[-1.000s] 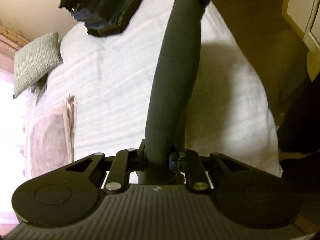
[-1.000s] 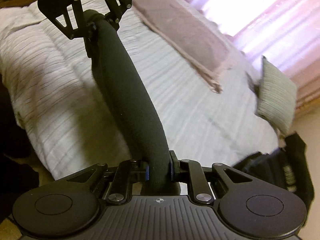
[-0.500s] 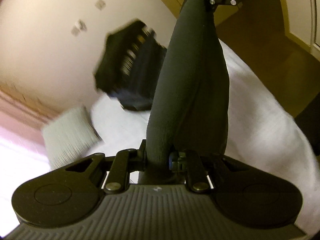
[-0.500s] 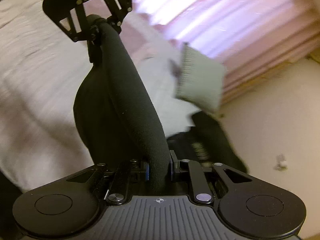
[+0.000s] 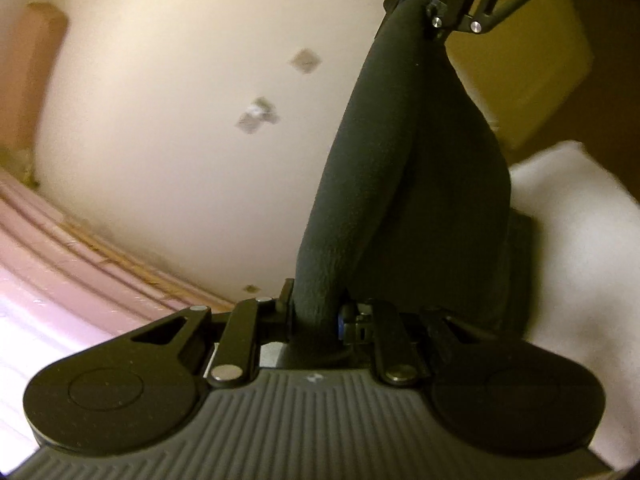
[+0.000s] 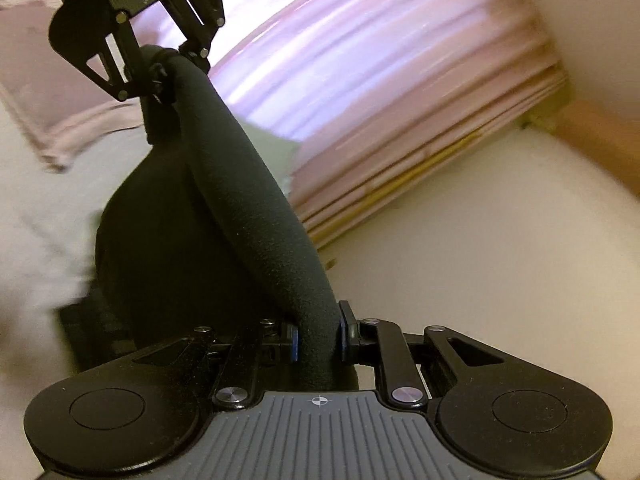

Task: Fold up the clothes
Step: 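Carry the folded shirt with both grippers and lower it onto the clothes stack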

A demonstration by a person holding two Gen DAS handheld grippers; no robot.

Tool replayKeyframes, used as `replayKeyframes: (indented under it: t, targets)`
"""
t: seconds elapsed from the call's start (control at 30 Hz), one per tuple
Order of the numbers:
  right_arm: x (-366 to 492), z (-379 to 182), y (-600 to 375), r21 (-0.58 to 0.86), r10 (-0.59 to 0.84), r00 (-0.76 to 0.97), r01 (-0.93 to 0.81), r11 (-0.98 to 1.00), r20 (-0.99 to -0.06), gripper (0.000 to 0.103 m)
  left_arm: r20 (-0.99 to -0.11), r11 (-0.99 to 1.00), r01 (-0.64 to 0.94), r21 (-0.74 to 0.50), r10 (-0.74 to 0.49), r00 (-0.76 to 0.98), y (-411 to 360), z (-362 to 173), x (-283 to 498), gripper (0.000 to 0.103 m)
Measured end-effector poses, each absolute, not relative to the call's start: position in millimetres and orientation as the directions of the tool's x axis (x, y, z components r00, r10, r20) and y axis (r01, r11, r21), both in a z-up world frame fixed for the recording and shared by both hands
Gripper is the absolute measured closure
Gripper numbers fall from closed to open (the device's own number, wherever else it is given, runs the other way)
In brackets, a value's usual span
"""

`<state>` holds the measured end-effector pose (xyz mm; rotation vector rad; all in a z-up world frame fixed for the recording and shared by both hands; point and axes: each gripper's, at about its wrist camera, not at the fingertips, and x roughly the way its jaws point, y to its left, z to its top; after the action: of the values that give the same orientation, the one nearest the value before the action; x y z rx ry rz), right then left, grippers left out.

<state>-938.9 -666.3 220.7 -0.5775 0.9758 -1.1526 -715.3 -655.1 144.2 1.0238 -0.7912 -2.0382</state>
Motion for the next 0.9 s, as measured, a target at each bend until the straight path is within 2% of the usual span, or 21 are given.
replayKeyframes:
  t: [0.1, 0.17, 0.2, 0.27, 0.4, 0.47, 0.53, 0.7, 0.83, 0.9]
  targets:
    - [-971.1, 223.7, -708.2, -0.850, -0.966, 0.107, 0.460, 0.258, -0.235, 0.087, -0.328, -0.472, 0.367, 0.802, -0.860, -0.390, -699.7, 170.2, -755.2, 0.087]
    - [-986.8, 207.8, -725.6, -0.857, -0.971, 0.118, 0.456, 0.239, -0.209, 0.087, -0.279, -0.416, 0.380, 0.826, -0.888, -0.366, -721.8, 176.6, -778.4, 0.087]
    - [-993.0, 189.8, -729.9, -0.854, -0.968, 0.125, 0.456, 0.251, -0.218, 0.087, -0.279, -0.412, 0.382, 0.827, -0.891, -0.358, -730.8, 169.9, -788.2, 0.087]
    - [-1004.7, 136.5, -738.8, -0.828, -0.945, 0.143, 0.456, 0.327, -0.295, 0.087, -0.318, -0.437, 0.369, 0.820, -0.884, -0.341, -744.4, 135.3, -804.0, 0.087]
    - [-1008.9, 35.7, -736.6, -0.765, -0.849, 0.127, 0.381, 0.520, -0.513, 0.087, -0.500, -0.565, 0.286, 0.774, -0.822, -0.272, -754.4, 17.8, -827.5, 0.086]
    - [-1007.3, 10.8, -722.4, -0.764, -0.835, 0.121, 0.348, 0.542, -0.537, 0.087, -0.578, -0.623, 0.233, 0.747, -0.781, -0.235, -750.7, -33.8, -835.5, 0.085]
    - [-1005.7, 6.2, -710.0, -0.770, -0.841, 0.123, 0.350, 0.534, -0.528, 0.086, -0.562, -0.604, 0.221, 0.765, -0.795, -0.229, -739.3, -56.0, -835.5, 0.085]
    - [-1017.1, 6.9, -694.4, -0.801, -0.857, 0.091, 0.317, 0.508, -0.507, 0.083, -0.517, -0.564, 0.273, 0.779, -0.825, -0.230, -728.1, -54.0, -822.9, 0.075]
    - [-1010.9, -4.9, -710.3, -0.793, -0.849, 0.066, 0.326, 0.515, -0.525, 0.083, -0.497, -0.544, 0.208, 0.813, -0.834, -0.238, -722.1, -65.5, -818.9, 0.075]
    - [-1000.7, -7.5, -725.7, -0.776, -0.847, 0.047, 0.377, 0.506, -0.529, 0.084, -0.494, -0.538, 0.179, 0.824, -0.836, -0.239, -724.1, -69.5, -831.5, 0.082]
